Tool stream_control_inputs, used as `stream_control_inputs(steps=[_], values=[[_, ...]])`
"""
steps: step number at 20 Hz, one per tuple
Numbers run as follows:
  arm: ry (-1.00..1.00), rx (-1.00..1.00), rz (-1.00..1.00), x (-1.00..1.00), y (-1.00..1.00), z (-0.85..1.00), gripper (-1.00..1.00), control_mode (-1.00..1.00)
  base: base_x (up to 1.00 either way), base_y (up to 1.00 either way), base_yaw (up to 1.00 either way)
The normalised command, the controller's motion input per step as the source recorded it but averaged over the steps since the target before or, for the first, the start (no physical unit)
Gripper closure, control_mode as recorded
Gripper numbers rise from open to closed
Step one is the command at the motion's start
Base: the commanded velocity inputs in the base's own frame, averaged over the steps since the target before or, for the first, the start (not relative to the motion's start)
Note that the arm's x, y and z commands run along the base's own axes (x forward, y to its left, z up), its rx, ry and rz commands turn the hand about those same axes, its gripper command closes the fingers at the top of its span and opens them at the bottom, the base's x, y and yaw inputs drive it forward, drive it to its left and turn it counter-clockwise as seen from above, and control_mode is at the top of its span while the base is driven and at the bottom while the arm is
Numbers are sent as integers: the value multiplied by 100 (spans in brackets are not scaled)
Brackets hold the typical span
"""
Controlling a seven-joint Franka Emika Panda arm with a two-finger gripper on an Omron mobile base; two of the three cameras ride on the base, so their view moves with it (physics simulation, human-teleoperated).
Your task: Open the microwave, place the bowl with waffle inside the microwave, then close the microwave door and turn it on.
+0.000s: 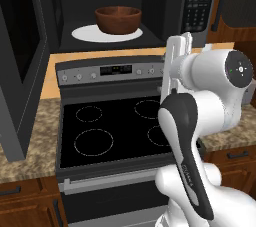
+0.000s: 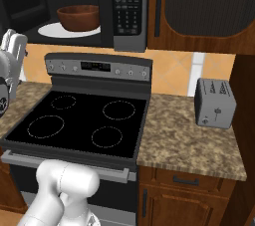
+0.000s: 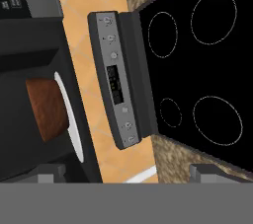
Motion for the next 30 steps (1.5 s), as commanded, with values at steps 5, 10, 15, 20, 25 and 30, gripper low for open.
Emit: stream_control_inputs(steps=[5, 10, 15, 20, 25, 30], values=[[-3, 0, 20, -90, 30, -57, -100, -100, 0, 0, 0], [-1, -2, 17, -44, 32, -79, -100, -100, 0, 0, 0], [-4, -2, 4, -39, 3, -42, -100, -100, 0, 0, 0], [-7, 0, 0, -35, 4, -15, -100, -100, 0, 0, 0], [-11, 0, 0, -44, 11, -22, -100, -100, 0, 0, 0], [-14, 0, 5, -28, 14, -50, -100, -100, 0, 0, 0]])
